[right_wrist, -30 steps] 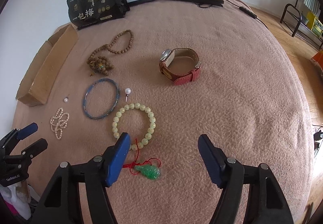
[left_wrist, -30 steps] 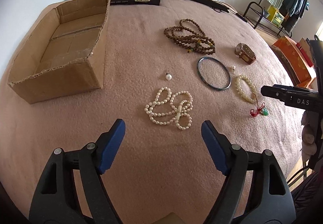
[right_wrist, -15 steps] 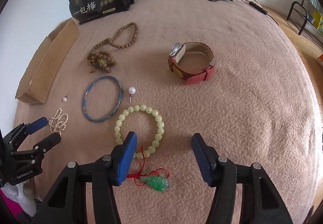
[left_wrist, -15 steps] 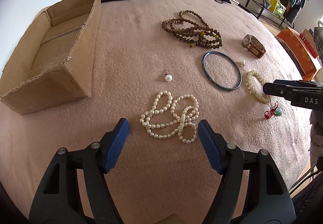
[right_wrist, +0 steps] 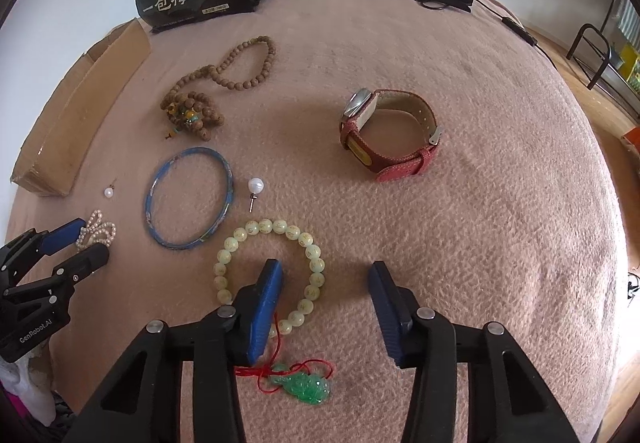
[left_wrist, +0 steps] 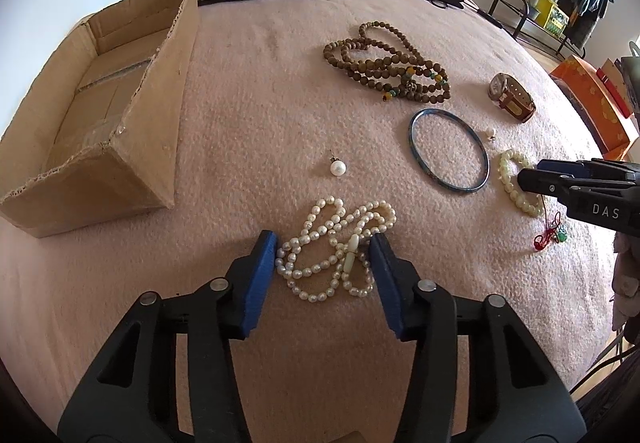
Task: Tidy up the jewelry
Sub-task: 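Close the left tool on the pearl necklace while the right tool grips the jade-bead bracelet, then lift and carry the pearl necklace and jade bracelet in both tools toward the cardboard box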
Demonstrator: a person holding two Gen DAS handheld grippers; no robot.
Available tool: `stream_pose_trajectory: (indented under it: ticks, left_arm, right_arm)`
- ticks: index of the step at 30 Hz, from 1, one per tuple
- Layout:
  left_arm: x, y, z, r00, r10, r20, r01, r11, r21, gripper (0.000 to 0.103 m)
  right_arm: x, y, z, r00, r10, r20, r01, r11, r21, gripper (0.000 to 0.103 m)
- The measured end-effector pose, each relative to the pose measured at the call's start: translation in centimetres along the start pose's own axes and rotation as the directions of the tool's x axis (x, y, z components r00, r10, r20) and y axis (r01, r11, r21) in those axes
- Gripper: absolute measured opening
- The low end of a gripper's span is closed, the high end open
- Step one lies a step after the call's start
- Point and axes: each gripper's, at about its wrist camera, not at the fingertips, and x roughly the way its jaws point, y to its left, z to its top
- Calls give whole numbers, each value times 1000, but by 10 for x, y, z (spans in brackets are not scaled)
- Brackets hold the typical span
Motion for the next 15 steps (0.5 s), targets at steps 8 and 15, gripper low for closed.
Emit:
stream_pose_trajectory:
  ticks: [8, 15]
  left_arm:
    - [-3, -1, 0, 1000, -12, 2, 12, 1000, -2, 10]
    - [-9, -2, -1, 999, -32, 7, 32, 999, -4, 6]
  right_arm:
    - [-1, 2, 1, 1000, 18, 7, -18, 1000, -6, 14]
    - [-7, -4, 0, 997, 80, 15, -81, 996, 37, 6]
